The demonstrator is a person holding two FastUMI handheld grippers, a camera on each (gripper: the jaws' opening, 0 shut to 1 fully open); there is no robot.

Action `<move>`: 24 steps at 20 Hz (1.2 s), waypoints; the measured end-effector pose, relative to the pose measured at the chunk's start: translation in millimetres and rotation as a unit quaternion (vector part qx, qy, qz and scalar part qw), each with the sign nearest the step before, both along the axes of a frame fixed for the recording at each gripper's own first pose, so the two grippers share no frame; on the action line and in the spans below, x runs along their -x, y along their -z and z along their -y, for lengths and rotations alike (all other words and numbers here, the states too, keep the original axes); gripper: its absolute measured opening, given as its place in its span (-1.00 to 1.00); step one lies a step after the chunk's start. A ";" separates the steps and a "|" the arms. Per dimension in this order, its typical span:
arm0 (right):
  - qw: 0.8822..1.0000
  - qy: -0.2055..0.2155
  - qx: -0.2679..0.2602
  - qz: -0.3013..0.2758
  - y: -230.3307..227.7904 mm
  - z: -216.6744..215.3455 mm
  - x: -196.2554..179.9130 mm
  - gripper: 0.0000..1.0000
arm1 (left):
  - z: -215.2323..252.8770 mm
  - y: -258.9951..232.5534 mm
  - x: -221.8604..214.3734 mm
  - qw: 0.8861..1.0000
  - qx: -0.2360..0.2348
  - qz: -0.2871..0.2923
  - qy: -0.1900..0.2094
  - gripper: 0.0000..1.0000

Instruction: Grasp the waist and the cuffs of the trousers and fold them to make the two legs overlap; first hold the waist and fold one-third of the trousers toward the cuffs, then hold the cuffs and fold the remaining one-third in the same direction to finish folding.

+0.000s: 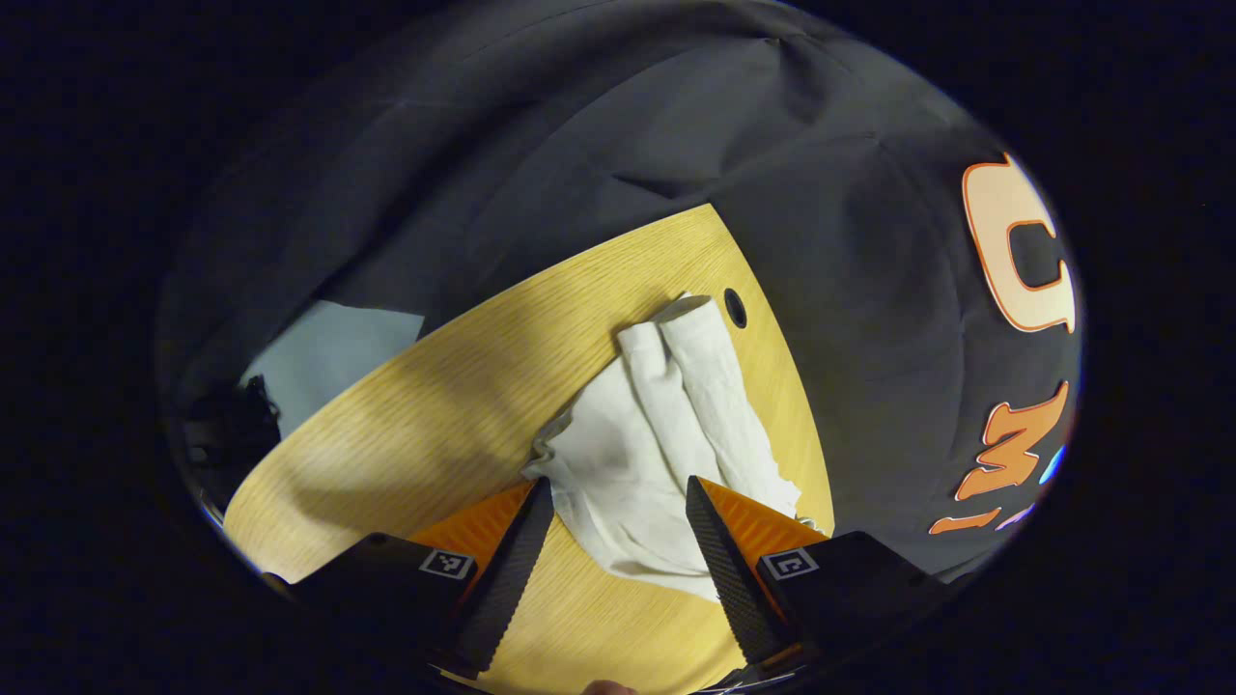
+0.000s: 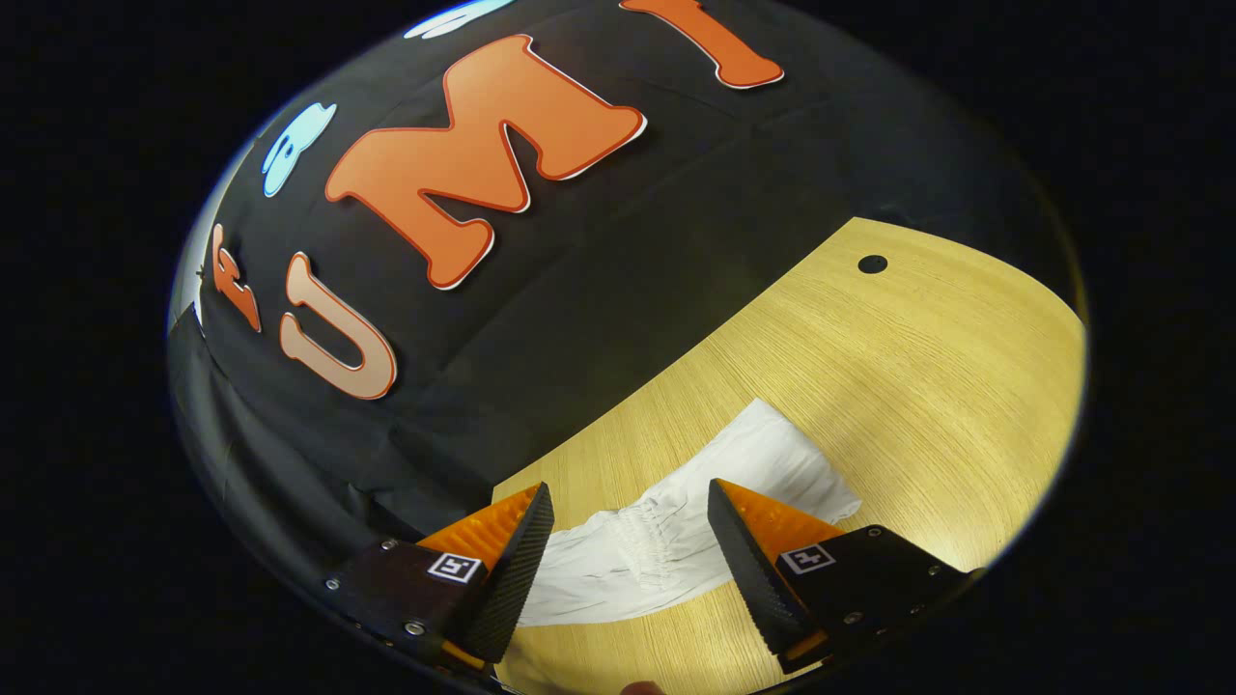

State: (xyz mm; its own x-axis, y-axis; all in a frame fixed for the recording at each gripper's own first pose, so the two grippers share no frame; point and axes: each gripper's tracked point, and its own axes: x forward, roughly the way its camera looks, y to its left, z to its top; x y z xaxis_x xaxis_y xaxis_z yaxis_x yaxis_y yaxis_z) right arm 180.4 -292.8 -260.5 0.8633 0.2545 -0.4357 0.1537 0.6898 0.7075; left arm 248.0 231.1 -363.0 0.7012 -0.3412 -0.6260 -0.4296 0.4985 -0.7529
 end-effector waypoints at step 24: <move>1.000 0.006 -0.009 0.015 -2.0 73.1 16.9 0.97 | 89.6 -212.6 -20.6 0.982 -0.051 0.177 0.032 -0.85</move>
State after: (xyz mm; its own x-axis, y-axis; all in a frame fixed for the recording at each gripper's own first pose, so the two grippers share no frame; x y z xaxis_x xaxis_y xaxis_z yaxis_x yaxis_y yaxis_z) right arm 163.6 -365.9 -258.5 0.8790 0.2511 -0.4053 0.1413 0.6747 0.7245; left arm 268.6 141.4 -150.4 0.8608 -0.3392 -0.3793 -0.1146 0.5971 -0.7939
